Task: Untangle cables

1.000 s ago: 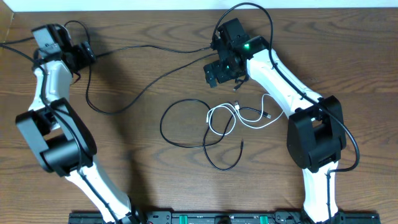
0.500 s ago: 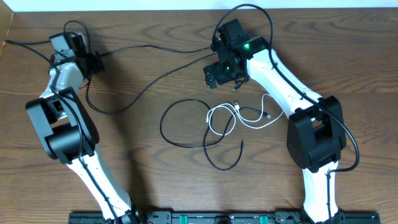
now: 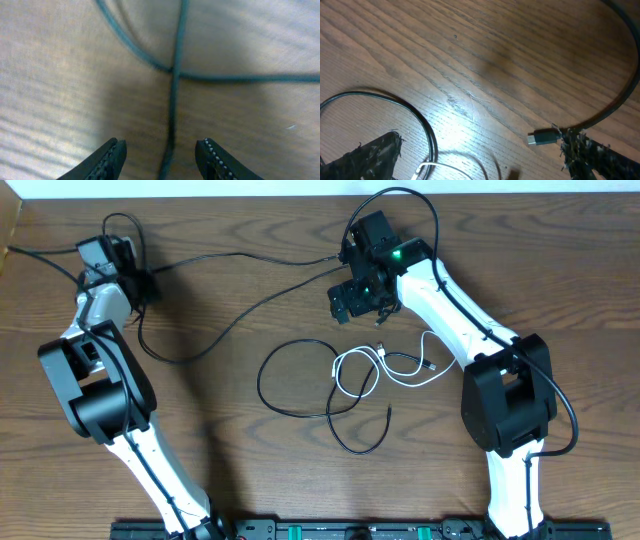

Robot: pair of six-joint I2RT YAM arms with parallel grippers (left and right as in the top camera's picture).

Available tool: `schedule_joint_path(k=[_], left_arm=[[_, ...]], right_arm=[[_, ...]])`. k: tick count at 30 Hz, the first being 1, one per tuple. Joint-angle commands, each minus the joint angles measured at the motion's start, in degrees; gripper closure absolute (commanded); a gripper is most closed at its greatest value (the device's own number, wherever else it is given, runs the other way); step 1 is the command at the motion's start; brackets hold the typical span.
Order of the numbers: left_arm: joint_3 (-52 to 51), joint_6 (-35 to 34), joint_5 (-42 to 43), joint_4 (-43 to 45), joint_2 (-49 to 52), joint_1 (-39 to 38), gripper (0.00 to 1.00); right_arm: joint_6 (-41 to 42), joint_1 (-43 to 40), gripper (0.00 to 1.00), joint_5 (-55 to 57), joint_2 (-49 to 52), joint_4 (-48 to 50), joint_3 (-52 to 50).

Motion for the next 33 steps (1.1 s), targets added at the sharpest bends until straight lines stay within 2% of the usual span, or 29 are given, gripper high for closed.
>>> schedule_joint_path(k=[1,3,5,8,9,15,18,24,33], left_arm=[[-1.86,0.85,-0.68,-0.24,0.59,0.48,0.51],[-1.92,1.46,-0.68,-0.31,1.18,0.42,0.52],[-1.92,1.44,-0.68,-0.46,1.51,0.37,0.6],[-1.92,1.44,-0.68,-0.22,1.7,0.39,0.81],[-1.92,1.42,-0.68,-0.02,1.7,0.39,0.92],[-1.03,-1.05,-0.02,0.66,0.2,0.5,0.93],[1.51,-8.11,1.18,2.1,-3.02,1.01,0.92],[2.19,-18.86,12.46,10.25,-10.01,3.19,0.93],[2.19,-22.03,12.76,16.83,-17.57,6.4,0.92]], right_arm=[[0.33,0.92,0.01,-0.42,-0.46,-0.13,0.07],[0.33,0.92,0.01,-0.42,-0.46,-0.17,0.07],[0.33,0.92,0.01,-0.39,-0.46,-0.35,0.07],[0.33,0.92,0.01,-0.39,-0.46,-0.59,0.07],[0.33,0.92,0.01,-0.39,-0.46,-0.72,0.07],[0.33,0.92,0.01,-0.39,-0.46,-0.79,0.07],[0.33,0.92,0.01,-0.39,-0.46,-0.81,0.07],[0.33,0.92,0.01,-0.39,-0.46,-1.29,0.07],[0.31,0.92,0.01,-0.37,-0.46,-1.42,0.07]])
